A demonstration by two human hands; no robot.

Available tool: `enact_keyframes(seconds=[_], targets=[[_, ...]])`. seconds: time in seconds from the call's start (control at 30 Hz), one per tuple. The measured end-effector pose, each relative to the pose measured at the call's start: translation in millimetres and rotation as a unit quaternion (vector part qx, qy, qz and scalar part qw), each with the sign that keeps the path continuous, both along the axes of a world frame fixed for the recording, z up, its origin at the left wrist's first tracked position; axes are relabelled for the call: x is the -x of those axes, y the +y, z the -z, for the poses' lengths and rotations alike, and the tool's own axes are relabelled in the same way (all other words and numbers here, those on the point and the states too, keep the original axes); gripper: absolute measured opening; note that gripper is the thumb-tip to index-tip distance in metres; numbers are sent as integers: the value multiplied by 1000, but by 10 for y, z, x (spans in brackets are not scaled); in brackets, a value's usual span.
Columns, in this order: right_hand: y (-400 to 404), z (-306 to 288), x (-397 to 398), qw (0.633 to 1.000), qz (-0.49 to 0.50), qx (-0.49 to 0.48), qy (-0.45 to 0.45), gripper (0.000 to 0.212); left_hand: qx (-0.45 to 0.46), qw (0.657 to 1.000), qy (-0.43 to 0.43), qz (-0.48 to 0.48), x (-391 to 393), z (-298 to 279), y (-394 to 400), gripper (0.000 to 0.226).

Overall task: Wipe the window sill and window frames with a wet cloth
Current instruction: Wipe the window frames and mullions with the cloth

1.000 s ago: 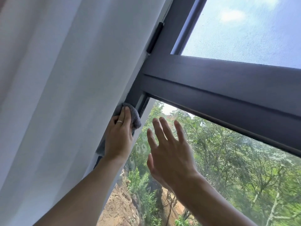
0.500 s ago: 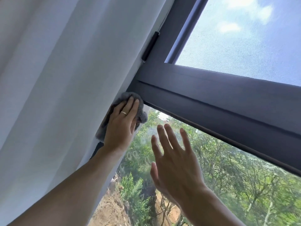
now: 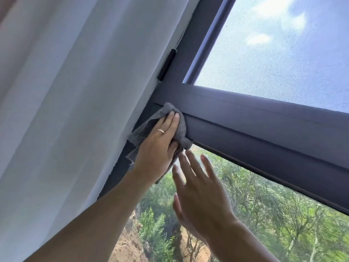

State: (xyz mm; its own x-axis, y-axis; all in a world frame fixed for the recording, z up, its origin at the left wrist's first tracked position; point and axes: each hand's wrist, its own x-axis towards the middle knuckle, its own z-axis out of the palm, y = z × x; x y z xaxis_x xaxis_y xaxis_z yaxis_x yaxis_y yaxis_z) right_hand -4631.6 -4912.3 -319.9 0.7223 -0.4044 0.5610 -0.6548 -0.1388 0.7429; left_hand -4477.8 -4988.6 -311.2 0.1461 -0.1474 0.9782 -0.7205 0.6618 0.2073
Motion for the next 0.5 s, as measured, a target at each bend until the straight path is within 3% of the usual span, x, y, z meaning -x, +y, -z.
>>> enact_keyframes(seconds=[0.17, 0.37, 0.5], targets=[[237, -71, 119, 999, 23, 17, -15, 65, -41, 996, 76, -13, -113, -21, -48, 64], [370, -74, 167, 998, 41, 17, -40, 59, 16, 1000, -13, 1, 60, 2, 195, 59], [515, -43, 242, 999, 26, 17, -43, 60, -57, 996, 60, -42, 38, 1, 120, 63]])
